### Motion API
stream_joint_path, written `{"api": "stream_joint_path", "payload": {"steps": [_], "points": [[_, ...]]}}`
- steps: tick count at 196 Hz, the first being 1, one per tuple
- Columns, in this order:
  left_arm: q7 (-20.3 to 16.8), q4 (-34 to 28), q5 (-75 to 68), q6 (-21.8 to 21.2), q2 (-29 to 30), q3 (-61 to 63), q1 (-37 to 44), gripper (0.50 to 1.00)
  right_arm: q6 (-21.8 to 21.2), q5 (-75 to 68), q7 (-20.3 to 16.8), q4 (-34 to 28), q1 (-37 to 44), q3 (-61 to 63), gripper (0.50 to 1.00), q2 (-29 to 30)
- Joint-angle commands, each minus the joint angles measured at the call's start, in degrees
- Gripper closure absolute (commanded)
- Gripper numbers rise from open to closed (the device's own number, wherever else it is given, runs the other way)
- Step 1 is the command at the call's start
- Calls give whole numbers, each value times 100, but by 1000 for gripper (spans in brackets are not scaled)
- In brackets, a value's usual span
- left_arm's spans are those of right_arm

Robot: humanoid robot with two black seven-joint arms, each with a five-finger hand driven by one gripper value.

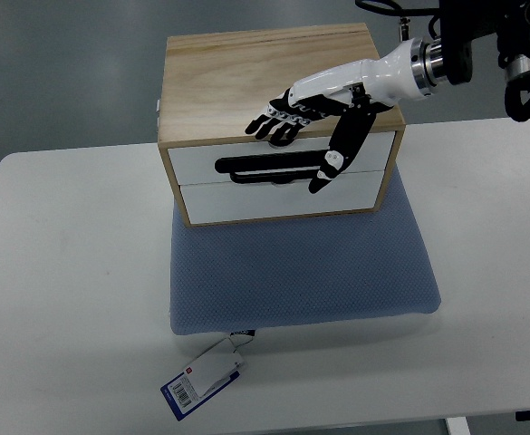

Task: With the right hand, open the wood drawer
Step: 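Reach the right hand to the top drawer's black handle and hook fingers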

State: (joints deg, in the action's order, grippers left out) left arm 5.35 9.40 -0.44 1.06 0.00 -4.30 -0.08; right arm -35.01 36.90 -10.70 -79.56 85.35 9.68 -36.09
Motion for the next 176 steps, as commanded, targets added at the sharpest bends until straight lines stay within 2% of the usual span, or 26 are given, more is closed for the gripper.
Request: {"api": "stream_joint_path", "payload": {"steps": [1,12,24,34,35,37,54,55,57,73,74,84,176], "points": [[1,0,0,0,0,0,-1,500,1,-7,-196,-113,25,-221,576,58],[1,0,0,0,0,0,-1,500,1,-7,-213,-113,25,-248,576,58],[1,0,0,0,0,0,-1,500,284,-7,-345,-148,34,-415,576,190],[1,0,0,0,0,0,-1,500,284,-7,-345,-148,34,-415,576,190],[1,0,0,0,0,0,-1,500,475,-7,-423,-148,34,-423,579,277],[1,0,0,0,0,0,-1,500,512,-7,-442,-148,25,-424,579,295],[1,0,0,0,0,0,-1,500,609,-16,-503,-148,25,-432,581,313],[1,0,0,0,0,0,-1,500,766,-42,-556,-148,25,-441,581,322],[1,0,0,0,0,0,-1,500,811,-43,-565,-139,25,-450,581,322],[1,0,9,0,0,0,-1,500,926,-51,-565,-139,25,-485,581,330],[1,0,0,0,0,0,-1,500,1082,-51,-574,-148,17,-520,583,365],[1,0,0,0,0,0,-1,500,1198,-60,-582,-148,17,-547,583,383],[1,0,0,0,0,0,-1,500,1303,-148,-706,-139,-10,-722,585,489]]}}
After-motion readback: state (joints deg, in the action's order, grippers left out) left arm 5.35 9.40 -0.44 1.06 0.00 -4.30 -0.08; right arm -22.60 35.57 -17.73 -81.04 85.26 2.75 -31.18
